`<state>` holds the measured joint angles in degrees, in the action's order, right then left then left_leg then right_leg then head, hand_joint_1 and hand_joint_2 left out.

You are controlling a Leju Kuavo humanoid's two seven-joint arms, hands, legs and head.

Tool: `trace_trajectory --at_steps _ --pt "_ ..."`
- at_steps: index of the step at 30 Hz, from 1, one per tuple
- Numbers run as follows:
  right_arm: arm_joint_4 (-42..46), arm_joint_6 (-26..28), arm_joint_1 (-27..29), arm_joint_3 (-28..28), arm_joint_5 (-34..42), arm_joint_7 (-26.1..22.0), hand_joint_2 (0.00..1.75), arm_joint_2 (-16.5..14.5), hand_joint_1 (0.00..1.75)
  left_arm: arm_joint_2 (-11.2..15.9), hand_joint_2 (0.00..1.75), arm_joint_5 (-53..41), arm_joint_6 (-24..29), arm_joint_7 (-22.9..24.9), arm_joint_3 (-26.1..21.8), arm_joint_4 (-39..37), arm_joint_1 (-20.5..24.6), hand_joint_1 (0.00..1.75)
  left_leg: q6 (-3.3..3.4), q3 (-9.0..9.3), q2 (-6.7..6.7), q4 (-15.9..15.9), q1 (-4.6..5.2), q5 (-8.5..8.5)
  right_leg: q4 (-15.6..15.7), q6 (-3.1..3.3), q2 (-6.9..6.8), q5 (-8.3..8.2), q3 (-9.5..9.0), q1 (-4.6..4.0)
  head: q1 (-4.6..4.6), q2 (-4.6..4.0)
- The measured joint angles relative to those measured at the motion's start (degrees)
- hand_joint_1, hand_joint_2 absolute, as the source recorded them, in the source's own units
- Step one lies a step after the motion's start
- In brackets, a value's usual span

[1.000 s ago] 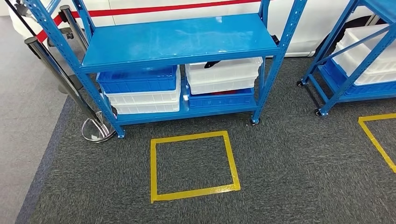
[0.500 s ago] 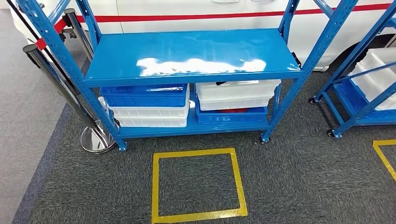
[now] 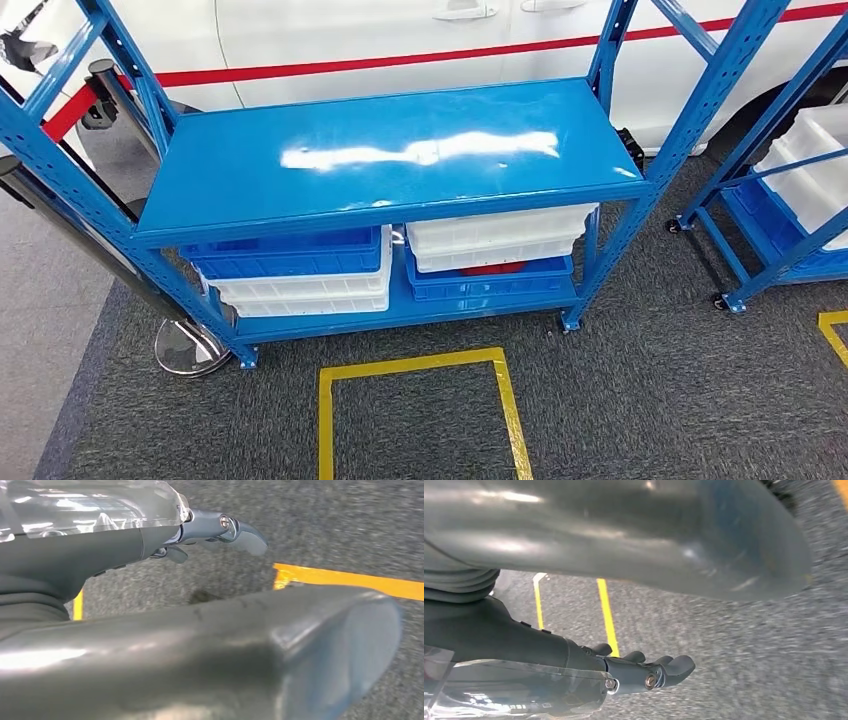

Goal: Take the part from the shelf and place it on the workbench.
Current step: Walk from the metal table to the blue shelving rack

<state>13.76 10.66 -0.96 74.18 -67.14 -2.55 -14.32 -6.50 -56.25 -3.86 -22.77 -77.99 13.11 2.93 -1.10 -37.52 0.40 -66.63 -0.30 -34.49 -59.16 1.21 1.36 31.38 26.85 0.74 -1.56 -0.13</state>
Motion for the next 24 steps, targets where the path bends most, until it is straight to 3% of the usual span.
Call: trace_trajectory --at_steps 2,3,5,7,8,10,11,12,13,15,17,21,22,24 --pt "0.0 0.0 0.0 0.2 0.0 0.0 0.0 0.0 0.0 0.0 0.0 -0.1 0.1 0.1 0.0 0.0 -0.3 0.0 0.77 -0.68 0.1 4.3 0.3 8.6 -0.2 -0.58 0.25 1.73 -1.21 -0.2 0.02 0.0" --pt "0.0 -0.1 -0.1 0.2 0.0 0.0 0.0 0.0 0.0 0.0 0.0 -0.1 0.1 0.2 0.0 0.0 -0.4 0.0 1.11 -0.83 0.15 5.1 0.46 10.77 -0.2 -0.94 0.4 2.44 -1.64 -0.28 0.04 0.0" --pt "0.0 -0.2 -0.2 0.2 0.0 0.0 0.0 0.0 0.0 0.0 0.0 -0.2 0.1 0.2 0.0 0.0 -0.2 0.0 1.67 -0.39 0.21 5.4 0.39 11.1 0.3 -1.62 0.48 3.41 -2.42 -0.32 0.07 0.01" --pt "0.0 -0.2 -0.3 0.2 -0.1 0.0 0.0 0.0 0.0 -0.1 0.0 -0.3 0.1 0.2 0.0 0.0 0.1 0.0 2.32 0.27 0.17 6.2 0.14 10.9 -1.3 -2.19 -0.12 4.87 -1.94 -0.27 0.12 0.02" --pt "0.0 -0.2 -0.4 0.2 -0.1 0.0 0.0 0.0 0.0 -0.1 0.0 -0.3 0.1 0.3 0.0 0.0 0.2 0.0 2.63 0.68 0.1 6.6 0.07 10.75 -3.8 -2.46 -0.47 6.26 -0.66 -0.19 0.15 0.01" --pt "0.0 -0.2 -0.4 0.2 -0.2 0.0 0.0 0.0 0.0 -0.1 0.0 -0.4 0.1 0.3 0.0 0.0 0.3 0.0 3.04 1.37 -0.04 6.9 0.17 10.19 -11.2 -2.89 -0.87 9.06 3.79 -0.1 0.17 0.01" --pt "0.0 -0.2 -0.4 0.3 -0.2 0.0 0.0 0.0 0.0 -0.1 0.0 -0.4 0.1 0.3 0.0 0.0 0.3 0.0 3.11 1.72 -0.06 6.9 0.19 9.87 -14.1 -3.05 -0.89 9.48 5.94 -0.05 0.16 0.01" --pt "0.0 -0.2 -0.3 0.3 -0.2 0.0 0.0 0.0 0.0 -0.1 0.0 -0.5 0.1 0.4 0.0 0.0 0.3 0.0 3.11 2.12 -0.05 6.9 0.2 9.53 -15.4 -3.15 -0.92 8.7 7.4 -0.01 0.16 0.01" --pt "0.0 -0.2 -0.3 0.4 -0.2 0.0 0.0 0.0 0.0 -0.1 0.0 -0.5 0.1 0.4 0.0 0.0 0.3 0.0 3.08 2.6 0.0 6.9 0.19 9.2 -14.5 -3.17 -0.95 6.77 7.84 0.01 0.17 0.01" --pt "0.0 -0.2 -0.3 0.6 -0.2 0.0 0.0 0.0 0.0 -0.1 0.0 -0.5 0.1 0.4 0.0 0.0 0.3 0.0 2.87 3.51 0.08 6.9 0.18 8.58 -8.0 -2.95 -1.04 1.34 6.34 0.02 0.19 0.01" --pt "0.0 -0.2 -0.3 0.6 -0.2 0.0 0.0 0.0 0.0 -0.2 0.0 -0.5 0.1 0.4 0.0 0.0 0.2 0.0 2.66 3.86 0.1 6.9 0.18 8.24 -3.0 -2.69 -1.13 -1.84 4.76 0.01 0.2 0.0" --pt "0.0 -0.3 -0.4 0.6 -0.2 0.0 0.0 0.0 0.0 -0.2 0.0 -0.4 0.1 0.4 0.0 0.0 0.3 0.0 2.38 3.97 0.09 6.9 0.31 8.05 -1.7 -2.34 -1.14 -1.93 4.46 -0.08 0.17 0.0" --pt "0.0 -0.3 -0.4 0.6 -0.2 0.0 0.0 0.0 0.0 -0.2 0.0 -0.4 0.1 0.4 0.0 0.0 0.3 0.0 2.06 4.11 0.1 7.0 0.42 7.95 -1.4 -1.99 -1.1 -1.78 4.41 -0.17 0.15 0.0" --pt "0.0 -0.4 -0.5 0.7 -0.2 0.0 0.0 0.0 0.0 -0.2 0.0 -0.3 0.0 0.4 0.0 0.0 0.4 0.0 0.94 3.89 0.05 5.8 0.55 6.84 -0.3 -0.69 -1.06 -1.85 4.02 -0.08 0.03 0.0"
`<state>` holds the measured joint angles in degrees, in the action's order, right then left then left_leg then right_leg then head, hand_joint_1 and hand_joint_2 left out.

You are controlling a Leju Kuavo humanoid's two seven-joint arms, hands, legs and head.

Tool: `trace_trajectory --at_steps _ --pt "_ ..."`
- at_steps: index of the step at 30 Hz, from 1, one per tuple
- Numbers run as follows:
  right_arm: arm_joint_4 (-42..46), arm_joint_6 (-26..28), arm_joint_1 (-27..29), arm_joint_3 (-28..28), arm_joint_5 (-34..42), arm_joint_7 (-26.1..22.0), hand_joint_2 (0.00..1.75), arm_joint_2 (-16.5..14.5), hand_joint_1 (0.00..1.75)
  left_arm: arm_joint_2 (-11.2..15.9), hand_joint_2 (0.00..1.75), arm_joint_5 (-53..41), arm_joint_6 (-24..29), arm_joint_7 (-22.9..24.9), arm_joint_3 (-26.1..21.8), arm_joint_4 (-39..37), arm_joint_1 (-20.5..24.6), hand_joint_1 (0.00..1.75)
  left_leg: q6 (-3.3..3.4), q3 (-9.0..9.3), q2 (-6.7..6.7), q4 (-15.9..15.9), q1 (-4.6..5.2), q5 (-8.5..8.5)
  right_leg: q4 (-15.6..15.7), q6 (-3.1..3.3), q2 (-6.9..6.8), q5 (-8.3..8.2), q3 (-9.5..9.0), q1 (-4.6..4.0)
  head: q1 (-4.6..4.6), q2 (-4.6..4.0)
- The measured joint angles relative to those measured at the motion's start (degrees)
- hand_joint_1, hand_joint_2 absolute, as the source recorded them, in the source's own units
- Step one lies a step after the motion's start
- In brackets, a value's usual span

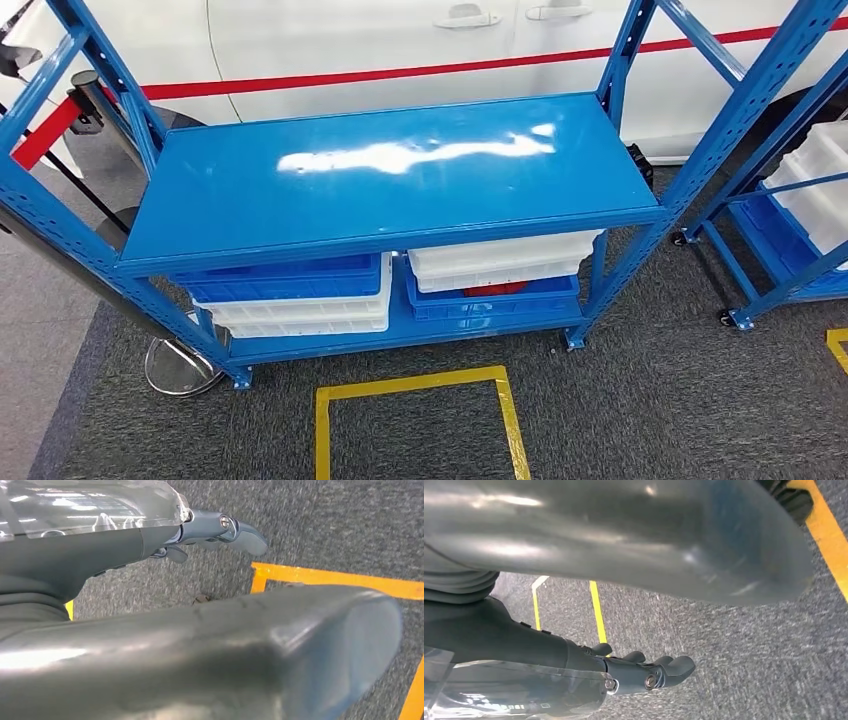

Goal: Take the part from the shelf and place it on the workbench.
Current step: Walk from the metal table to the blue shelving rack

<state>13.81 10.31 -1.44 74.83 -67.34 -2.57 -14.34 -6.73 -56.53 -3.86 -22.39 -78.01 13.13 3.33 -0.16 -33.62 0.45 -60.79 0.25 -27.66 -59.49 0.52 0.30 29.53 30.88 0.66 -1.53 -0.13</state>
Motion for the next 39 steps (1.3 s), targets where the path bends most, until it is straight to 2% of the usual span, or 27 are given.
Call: trace_trajectory --at_steps 2,4,5,6,7,8,10,12,15,16,17,19,20,21,22,23,24,25,26,29,31,32,34,35,36,37,39 --pt "0.0 0.0 0.1 0.0 0.0 0.0 0.0 0.0 0.0 0.0 0.0 0.0 0.0 0.0 0.0 0.0 0.0 0.0 -0.9 -2.49 -0.06 -5.5 -0.24 -3.1 0.5 0.95 -0.1 -0.1 -0.38 0.19 -0.09 0.01" --pt "0.0 0.0 0.1 0.1 0.0 0.0 0.0 0.0 0.0 -0.1 0.0 0.0 0.0 0.0 0.0 0.0 -0.1 0.0 -1.26 -6.2 -0.08 -12.9 -0.46 -6.12 0.5 1.13 -0.18 0.2 -0.63 0.1 -0.11 0.01" --pt "0.0 0.0 0.1 0.1 0.0 0.0 0.0 0.0 0.0 -0.1 0.0 0.0 0.0 0.0 0.0 0.0 -0.1 0.0 -1.3 -7.2 -0.08 -14.7 -0.49 -6.23 0.5 1.11 -0.18 0.4 -0.87 0.07 -0.11 0.01" --pt "0.0 0.0 0.1 0.1 0.0 0.0 0.0 0.0 0.0 -0.1 0.0 0.0 0.0 0.0 0.0 0.0 -0.2 0.0 -1.22 -7.05 -0.08 -14.2 -0.5 -5.12 0.5 1.04 -0.15 0.63 -1.23 0.06 -0.11 0.0" --pt "0.0 0.0 0.1 0.1 0.0 0.0 0.0 0.0 0.0 -0.1 0.0 0.0 0.0 0.0 0.0 0.0 -0.2 0.0 -1.02 -5.78 -0.08 -11.4 -0.47 -3.08 0.5 0.94 -0.12 0.9 -1.7 0.04 -0.11 0.0" --pt "0.0 0.0 0.1 0.1 0.0 0.0 0.0 0.0 0.0 -0.1 0.0 0.0 0.0 0.0 0.0 0.0 -0.2 0.0 -0.66 -3.82 -0.09 -7.1 -0.39 -0.81 0.6 0.81 -0.1 1.2 -2.17 0.05 -0.1 0.0" --pt "0.0 0.0 0.1 0.1 0.0 0.0 0.0 -0.1 0.0 -0.1 0.0 0.0 0.0 0.0 0.0 0.0 -0.1 0.0 0.16 -0.56 -0.13 -0.5 -0.04 1.63 0.5 0.34 -0.06 1.71 -2.77 -0.05 -0.09 0.01" --pt "0.0 -0.1 0.1 0.1 0.0 0.0 0.0 -0.2 0.0 0.0 0.0 0.0 0.0 0.0 0.0 0.0 -0.1 0.0 0.67 0.24 -0.14 1.1 0.31 1.54 0.7 -0.3 -0.01 1.92 -2.93 -0.02 -0.07 0.01" --pt "0.0 -0.1 0.0 0.1 -0.1 0.0 0.0 -0.2 0.0 -0.1 0.0 -0.2 0.0 0.0 0.0 0.0 -0.2 0.0 1.35 1.09 -0.17 2.6 -0.08 1.73 0.4 -1.26 -0.01 2.66 -3.32 -0.08 -0.01 0.01" --pt "0.0 -0.1 -0.1 0.1 -0.1 0.0 0.0 -0.2 0.0 -0.2 0.0 -0.3 0.0 -0.1 0.0 0.0 -0.2 0.0 1.6 1.51 -0.22 3.2 -0.3 1.84 -1.3 -1.5 -0.03 3.68 -2.57 -0.11 0.07 0.01" --pt "0.0 -0.1 0.0 0.1 -0.2 0.1 0.0 -0.1 0.0 -0.2 0.0 -0.4 0.0 -0.1 0.0 0.0 -0.2 0.0 1.8 1.83 -0.28 3.5 -0.39 1.86 -4.3 -1.64 -0.04 5.11 -0.97 0.0 0.14 0.01" --pt "0.0 -0.1 0.0 0.1 -0.3 0.1 0.0 -0.1 0.0 -0.2 0.0 -0.4 0.0 -0.1 0.0 0.0 -0.2 0.0 2.02 2.06 -0.3 3.6 -0.38 1.64 -11.5 -1.87 -0.07 7.6 3.58 0.09 0.22 0.0" --pt "0.0 -0.1 0.0 0.2 -0.3 0.1 0.0 -0.1 0.0 -0.2 0.0 -0.4 0.0 -0.1 0.0 0.0 -0.2 0.0 2.07 2.22 -0.28 3.6 -0.36 1.46 -13.6 -1.95 -0.07 7.6 5.31 0.12 0.21 0.01" --pt "0.0 -0.1 0.0 0.2 -0.4 0.1 0.0 -0.1 0.0 -0.2 0.0 -0.4 0.0 -0.1 0.0 0.0 -0.2 0.0 2.06 2.46 -0.25 3.6 -0.35 1.26 -13.7 -1.97 -0.08 6.39 6.04 0.12 0.22 0.01" --pt "0.0 -0.1 0.1 0.2 -0.4 0.1 0.0 -0.1 0.0 -0.2 0.0 -0.4 0.0 -0.1 0.0 0.0 -0.2 0.0 1.99 2.81 -0.2 3.6 -0.35 1.02 -11.6 -1.93 -0.09 4.14 5.69 0.12 0.22 0.01" --pt "0.0 -0.1 0.1 0.3 -0.4 0.1 0.0 -0.1 0.0 -0.3 0.0 -0.5 0.0 -0.1 0.0 0.0 -0.3 0.0 1.87 3.19 -0.15 3.6 -0.35 0.75 -8.0 -1.81 -0.12 1.39 4.47 0.12 0.22 0.01" --pt "0.0 -0.1 0.1 0.3 -0.5 0.1 0.0 0.0 0.0 -0.3 0.0 -0.5 0.0 -0.1 0.0 0.0 -0.3 0.0 1.63 3.47 -0.12 3.5 -0.25 0.44 -4.3 -1.63 -0.15 -0.61 3.07 0.05 0.22 0.0" --pt "0.0 -0.1 0.0 0.3 -0.5 0.1 0.0 0.0 0.0 -0.3 0.0 -0.5 0.0 -0.1 0.0 0.0 -0.2 0.0 1.34 3.62 -0.09 3.4 -0.14 0.13 -1.5 -1.37 -0.16 -1.86 1.96 -0.03 0.21 0.01" --pt "0.0 -0.1 0.0 0.3 -0.5 0.1 0.44 0.0 0.0 -0.3 0.0 -0.5 0.0 -0.1 0.0 0.0 -0.2 0.0 1.02 3.67 -0.1 3.3 -0.04 -0.13 0.1 -1.09 -0.14 -2.25 1.36 -0.12 0.18 0.01" --pt "0.0 -0.1 -0.1 0.3 -0.7 0.1 1.75 0.0 0.0 -0.3 0.0 -0.6 0.0 -0.1 0.0 0.0 -0.1 0.0 0.08 3.79 -0.14 3.2 -0.05 -0.55 0.8 -0.08 -0.05 -2.07 1.13 -0.23 0.15 0.01" --pt "0.0 -0.1 0.0 0.3 -0.8 0.1 1.75 0.0 0.0 -0.3 0.0 -0.6 0.1 0.0 0.0 0.0 0.0 0.0 -0.56 2.98 -0.16 0.9 -0.21 -2.17 1.2 0.58 -0.15 -2.2 0.94 -0.04 0.09 0.0" --pt "0.0 -0.1 0.0 0.3 -0.8 0.1 1.75 0.0 0.0 -0.3 0.0 -0.6 0.2 0.1 0.0 0.0 -0.1 0.0 -0.84 1.72 -0.16 -1.8 -0.35 -3.81 1.3 0.83 -0.22 -2.21 0.87 0.03 0.04 0.0" --pt "0.0 -0.2 0.0 0.4 -0.8 0.3 1.75 0.0 0.0 -0.3 0.0 -0.6 0.5 0.3 0.0 0.0 -0.1 0.0 -1.3 -2.13 -0.16 -9.5 -0.57 -7.32 1.3 1.12 -0.3 -2.07 0.86 -0.04 0.01 0.0" --pt "0.0 -0.2 0.0 0.4 -0.7 0.4 1.75 0.0 0.0 -0.3 0.0 -0.7 0.6 0.4 0.0 0.0 -0.1 0.0 -1.4 -3.61 -0.16 -12.1 -0.64 -7.96 1.2 1.18 -0.29 -1.97 0.81 -0.08 0.01 0.0" --pt "0.0 -0.2 -0.1 0.4 -0.6 0.6 1.75 0.0 0.0 -0.4 0.0 -0.7 0.7 0.5 0.0 0.0 -0.1 0.0 -1.39 -4.23 -0.16 -12.9 -0.67 -7.46 1.1 1.2 -0.27 -1.84 0.72 -0.12 0.02 0.0" --pt "0.0 -0.2 -0.1 0.5 -0.6 0.8 1.75 0.0 0.0 -0.4 0.0 -0.7 0.9 0.6 0.0 0.0 -0.1 0.0 -1.39 -3.77 -0.16 -11.4 -0.73 -5.86 1.1 1.24 -0.23 -1.69 0.55 -0.1 0.02 0.0" --pt "0.0 0.0 -0.1 0.5 -0.5 1.4 1.75 0.0 0.0 -0.4 0.0 -0.9 1.1 0.8 0.0 0.0 -0.1 0.0 -1.84 -0.43 -0.18 -3.8 -0.96 -1.51 0.9 1.18 -0.12 -1.24 0.05 -0.2 0.03 0.0"
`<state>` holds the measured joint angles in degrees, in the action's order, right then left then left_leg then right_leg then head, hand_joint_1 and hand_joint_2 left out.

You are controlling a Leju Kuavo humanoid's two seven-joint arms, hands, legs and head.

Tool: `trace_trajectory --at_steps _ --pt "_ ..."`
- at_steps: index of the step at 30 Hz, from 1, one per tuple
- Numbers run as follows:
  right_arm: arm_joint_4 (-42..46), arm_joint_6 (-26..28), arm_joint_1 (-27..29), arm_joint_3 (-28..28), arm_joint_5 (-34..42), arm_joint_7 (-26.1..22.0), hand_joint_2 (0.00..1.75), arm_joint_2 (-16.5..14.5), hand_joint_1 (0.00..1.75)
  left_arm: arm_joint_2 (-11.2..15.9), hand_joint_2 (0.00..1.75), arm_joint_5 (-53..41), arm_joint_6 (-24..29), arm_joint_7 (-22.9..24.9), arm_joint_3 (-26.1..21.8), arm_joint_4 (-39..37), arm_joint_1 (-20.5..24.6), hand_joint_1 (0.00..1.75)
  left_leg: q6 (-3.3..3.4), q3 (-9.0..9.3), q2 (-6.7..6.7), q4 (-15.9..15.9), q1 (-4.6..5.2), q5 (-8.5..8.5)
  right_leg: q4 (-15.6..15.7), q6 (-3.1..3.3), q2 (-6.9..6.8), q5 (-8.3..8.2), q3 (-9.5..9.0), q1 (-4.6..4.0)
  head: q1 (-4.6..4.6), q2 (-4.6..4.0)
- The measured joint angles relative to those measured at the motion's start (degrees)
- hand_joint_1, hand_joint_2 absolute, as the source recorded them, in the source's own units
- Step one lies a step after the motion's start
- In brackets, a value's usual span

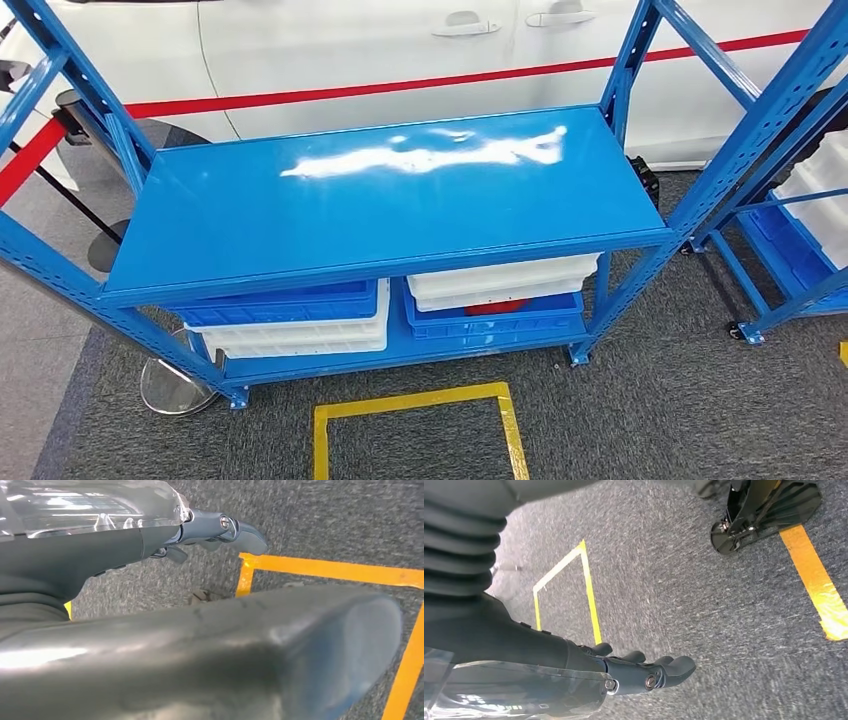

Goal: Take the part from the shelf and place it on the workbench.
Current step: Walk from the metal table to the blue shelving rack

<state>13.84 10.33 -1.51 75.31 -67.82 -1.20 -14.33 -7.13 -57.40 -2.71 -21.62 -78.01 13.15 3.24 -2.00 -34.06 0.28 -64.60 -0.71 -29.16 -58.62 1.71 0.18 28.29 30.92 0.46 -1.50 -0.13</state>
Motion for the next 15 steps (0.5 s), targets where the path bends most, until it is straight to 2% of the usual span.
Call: trace_trajectory --at_steps 1,2,4,5,8,10,14,15 --pt "0.0 0.2 0.0 0.0 0.0 0.3 1.75 0.0 0.0 0.0 0.0 -0.1 0.1 0.1 0.0 0.0 0.0 0.0 -0.1 1.53 0.07 3.5 -0.08 1.47 -0.2 -0.1 0.08 0.24 -0.17 -0.13 -0.01 0.0" --pt "0.0 0.5 -0.1 0.1 0.1 0.5 1.31 0.0 0.0 -0.1 0.0 -0.1 0.2 0.2 0.0 0.0 0.0 0.0 0.11 2.54 0.11 5.7 -0.11 2.14 -0.3 -0.31 0.16 0.38 -0.22 -0.3 0.05 0.0" --pt "0.0 0.9 -0.2 0.3 0.3 0.5 0.44 0.1 0.0 -0.2 0.0 -0.1 0.5 0.4 0.0 0.0 0.1 0.0 0.83 2.84 0.22 6.7 0.02 2.19 -0.4 -0.64 0.25 0.46 -0.11 -0.5 0.13 0.01" --pt "0.0 1.0 -0.2 0.5 0.4 0.5 0.0 0.1 0.0 -0.2 0.44 -0.2 0.6 0.6 0.0 0.0 0.1 0.0 1.05 2.83 0.2 6.6 0.11 2.15 -0.3 -0.76 0.24 0.43 -0.07 -0.48 0.19 0.01" --pt "0.0 1.0 -0.2 0.9 0.5 0.5 0.0 0.1 0.0 -0.2 1.75 -0.2 1.0 1.0 0.0 0.0 0.0 0.0 1.28 2.82 0.21 6.6 0.44 2.08 -0.2 -1.05 0.23 0.47 -0.11 -0.25 0.18 0.0" --pt "0.0 1.0 -0.2 1.0 0.5 0.6 0.0 0.1 0.0 -0.2 1.75 -0.3 1.1 1.3 0.0 0.0 0.1 0.0 1.45 2.83 0.21 6.6 0.57 2.02 -0.2 -1.19 0.24 0.45 -0.14 -0.14 0.18 0.01" --pt "0.0 0.8 -0.3 1.0 0.5 0.8 1.75 0.1 0.0 -0.2 1.75 -0.4 1.7 2.4 0.0 0.0 0.1 0.0 1.64 2.84 0.21 6.5 0.65 1.98 0.0 -1.43 0.25 0.39 -0.19 -0.03 0.17 0.0" --pt "0.0 0.7 -0.3 1.0 0.4 0.9 1.75 0.1 0.0 -0.2 1.75 -0.5 2.0 2.8 0.0 0.0 0.1 0.0 1.64 2.84 0.21 6.5 0.66 1.98 0.0 -1.45 0.25 0.38 -0.2 0.0 0.17 0.0"
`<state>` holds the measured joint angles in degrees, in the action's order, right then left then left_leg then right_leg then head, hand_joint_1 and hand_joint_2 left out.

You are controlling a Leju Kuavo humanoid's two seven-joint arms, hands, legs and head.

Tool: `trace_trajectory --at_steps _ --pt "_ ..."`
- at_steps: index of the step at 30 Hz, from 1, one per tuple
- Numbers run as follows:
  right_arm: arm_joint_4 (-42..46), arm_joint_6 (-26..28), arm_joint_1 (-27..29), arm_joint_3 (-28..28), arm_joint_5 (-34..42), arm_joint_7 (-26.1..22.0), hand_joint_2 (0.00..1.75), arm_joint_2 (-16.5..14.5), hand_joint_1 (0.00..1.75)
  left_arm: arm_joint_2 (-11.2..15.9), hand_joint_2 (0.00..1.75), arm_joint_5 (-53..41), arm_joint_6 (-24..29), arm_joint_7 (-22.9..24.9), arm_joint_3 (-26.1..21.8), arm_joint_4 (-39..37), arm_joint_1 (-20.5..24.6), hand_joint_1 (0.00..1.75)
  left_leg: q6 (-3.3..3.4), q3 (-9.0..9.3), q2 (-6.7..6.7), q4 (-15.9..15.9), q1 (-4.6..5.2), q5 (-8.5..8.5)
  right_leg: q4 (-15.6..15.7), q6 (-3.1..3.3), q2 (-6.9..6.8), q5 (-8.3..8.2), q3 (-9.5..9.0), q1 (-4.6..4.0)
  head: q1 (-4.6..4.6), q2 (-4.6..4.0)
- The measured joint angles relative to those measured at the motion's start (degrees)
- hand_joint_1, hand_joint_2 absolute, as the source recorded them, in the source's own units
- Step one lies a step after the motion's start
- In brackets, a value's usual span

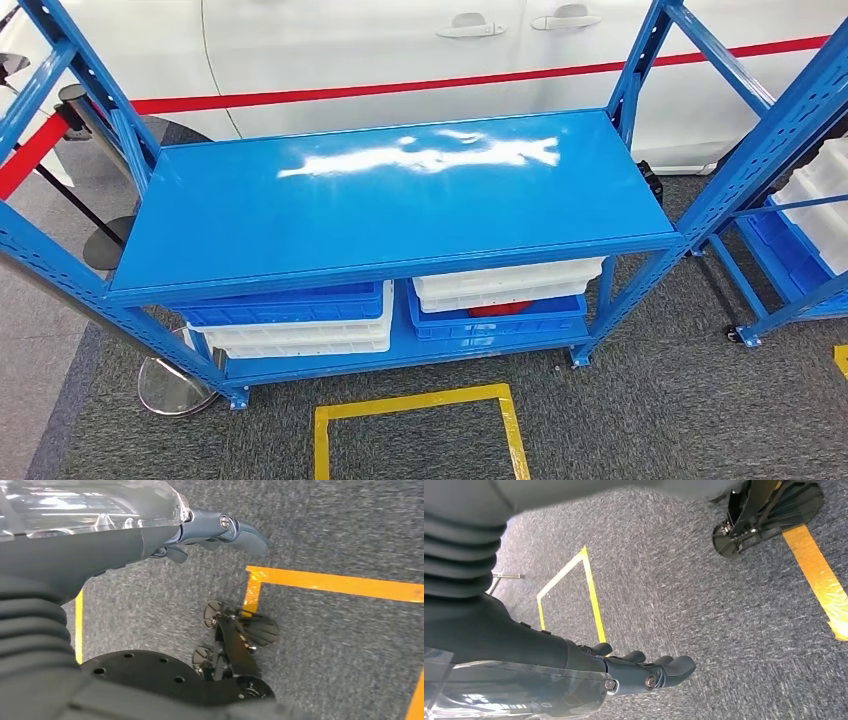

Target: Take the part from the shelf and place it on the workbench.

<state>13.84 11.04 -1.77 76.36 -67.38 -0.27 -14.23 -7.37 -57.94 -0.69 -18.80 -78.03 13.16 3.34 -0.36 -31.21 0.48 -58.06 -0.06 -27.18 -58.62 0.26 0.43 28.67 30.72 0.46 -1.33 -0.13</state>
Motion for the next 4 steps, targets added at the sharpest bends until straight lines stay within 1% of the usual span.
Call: trace_trajectory --at_steps 4 --pt "0.0 -0.4 0.1 -0.4 -0.4 0.3 1.75 0.1 0.0 0.0 1.75 -0.1 0.8 1.5 0.4 0.0 -0.1 0.0 0.0 0.01 0.0 0.0 0.01 0.0 0.0 -0.03 0.0 -0.02 -0.03 0.05 0.0 0.0"
